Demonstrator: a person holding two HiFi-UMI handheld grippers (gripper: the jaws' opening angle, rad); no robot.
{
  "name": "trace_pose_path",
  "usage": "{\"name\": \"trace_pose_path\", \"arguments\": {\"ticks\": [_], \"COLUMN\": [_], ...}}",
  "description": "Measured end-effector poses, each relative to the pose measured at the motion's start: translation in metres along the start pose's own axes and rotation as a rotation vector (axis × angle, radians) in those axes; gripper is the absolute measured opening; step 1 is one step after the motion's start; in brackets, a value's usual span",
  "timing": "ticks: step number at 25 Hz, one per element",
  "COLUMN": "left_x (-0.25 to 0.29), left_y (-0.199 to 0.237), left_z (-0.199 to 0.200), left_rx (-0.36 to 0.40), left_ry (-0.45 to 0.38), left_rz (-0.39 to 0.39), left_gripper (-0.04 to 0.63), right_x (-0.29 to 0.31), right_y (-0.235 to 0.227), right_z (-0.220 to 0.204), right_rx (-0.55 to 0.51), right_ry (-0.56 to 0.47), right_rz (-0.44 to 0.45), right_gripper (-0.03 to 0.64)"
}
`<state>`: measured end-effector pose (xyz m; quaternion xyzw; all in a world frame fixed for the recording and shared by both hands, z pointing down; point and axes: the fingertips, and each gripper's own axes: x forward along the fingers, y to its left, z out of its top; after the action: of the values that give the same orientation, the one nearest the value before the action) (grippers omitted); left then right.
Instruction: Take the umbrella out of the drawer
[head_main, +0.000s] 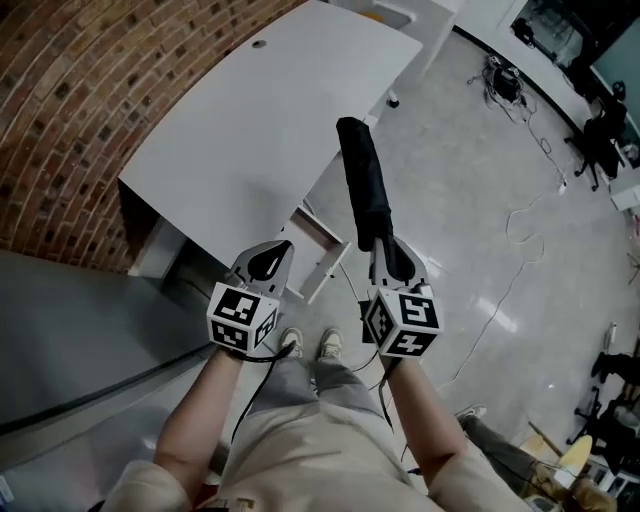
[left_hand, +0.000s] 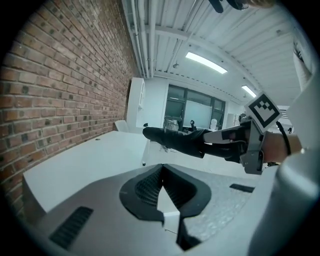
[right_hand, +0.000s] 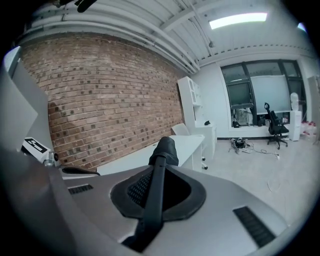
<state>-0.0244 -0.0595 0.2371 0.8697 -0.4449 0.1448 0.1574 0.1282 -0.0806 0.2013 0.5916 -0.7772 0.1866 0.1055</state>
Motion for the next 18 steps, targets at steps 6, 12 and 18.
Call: {"name": "trace_pose_path", "arguments": {"ticks": [6, 12, 18], "left_x": [-0.024, -0.056, -0.083], "left_y": [-0.010, -0.035, -0.059], "left_z": [0.055, 0.123, 0.172], "left_rx": [0.060, 0.154, 0.215], "left_ry": [-0.038, -0.136, -0.232], "left_rz": [0.008, -0.008, -0.021], "left_gripper": [0.008, 0.008, 0.008], "right_x": [-0.025, -0.055, -0.088], "right_y": [0.012, 0.024, 0.040], "right_z": [0.058, 0.112, 0.157], "right_rx": [-0.015, -0.055, -0.094], "right_ry": [-0.096, -0.168, -0.272], "right_rz": [0.035, 0.078, 0.094], "right_gripper": [0.025, 0.025, 0.025]}}
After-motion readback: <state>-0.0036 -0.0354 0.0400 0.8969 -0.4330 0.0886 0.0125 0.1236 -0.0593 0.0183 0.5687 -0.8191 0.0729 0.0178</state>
